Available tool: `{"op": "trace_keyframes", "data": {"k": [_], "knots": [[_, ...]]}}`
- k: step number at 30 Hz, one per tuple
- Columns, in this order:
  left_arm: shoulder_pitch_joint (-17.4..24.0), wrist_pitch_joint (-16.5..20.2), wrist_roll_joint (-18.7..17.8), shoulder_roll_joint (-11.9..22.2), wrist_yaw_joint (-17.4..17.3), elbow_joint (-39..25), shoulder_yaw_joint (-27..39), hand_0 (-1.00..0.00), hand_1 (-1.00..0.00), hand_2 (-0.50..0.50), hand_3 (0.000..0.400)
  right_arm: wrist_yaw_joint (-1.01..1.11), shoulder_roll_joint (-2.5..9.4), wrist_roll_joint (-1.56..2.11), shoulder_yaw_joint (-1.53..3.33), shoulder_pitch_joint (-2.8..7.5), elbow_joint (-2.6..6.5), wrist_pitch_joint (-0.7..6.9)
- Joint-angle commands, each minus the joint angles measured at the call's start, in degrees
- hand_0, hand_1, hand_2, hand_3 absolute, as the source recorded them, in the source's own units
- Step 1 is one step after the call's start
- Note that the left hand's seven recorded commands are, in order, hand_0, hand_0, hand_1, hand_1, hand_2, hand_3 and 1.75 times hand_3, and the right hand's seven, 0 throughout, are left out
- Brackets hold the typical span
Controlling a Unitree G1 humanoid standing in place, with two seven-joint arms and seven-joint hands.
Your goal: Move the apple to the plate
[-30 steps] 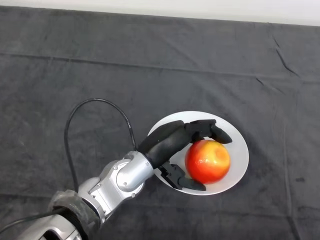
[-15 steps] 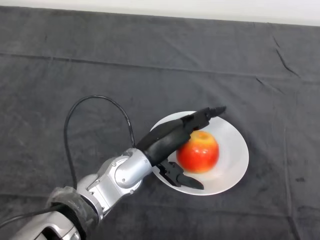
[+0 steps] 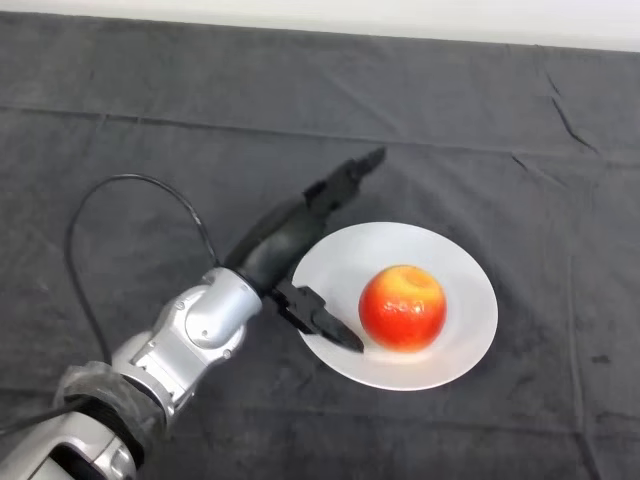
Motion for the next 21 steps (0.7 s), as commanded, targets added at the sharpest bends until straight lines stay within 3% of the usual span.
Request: {"op": "trace_keyframes", "data": {"k": [1, 21], "knots": [[-4.25, -1.82, -1.55, 2.01, 0.58, 1.42, 2.36, 0.0, 0.0, 0.0, 0.0, 0.29, 8.14, 1.13, -0.42, 7.08, 5.43, 3.62], [-2.56, -8.15, -9.37, 14.4, 0.46, 5.32, 20.19, 0.0, 0.0, 0.0, 0.0, 0.3, 8.13, 1.12, -0.43, 7.08, 5.47, 3.59]]}}
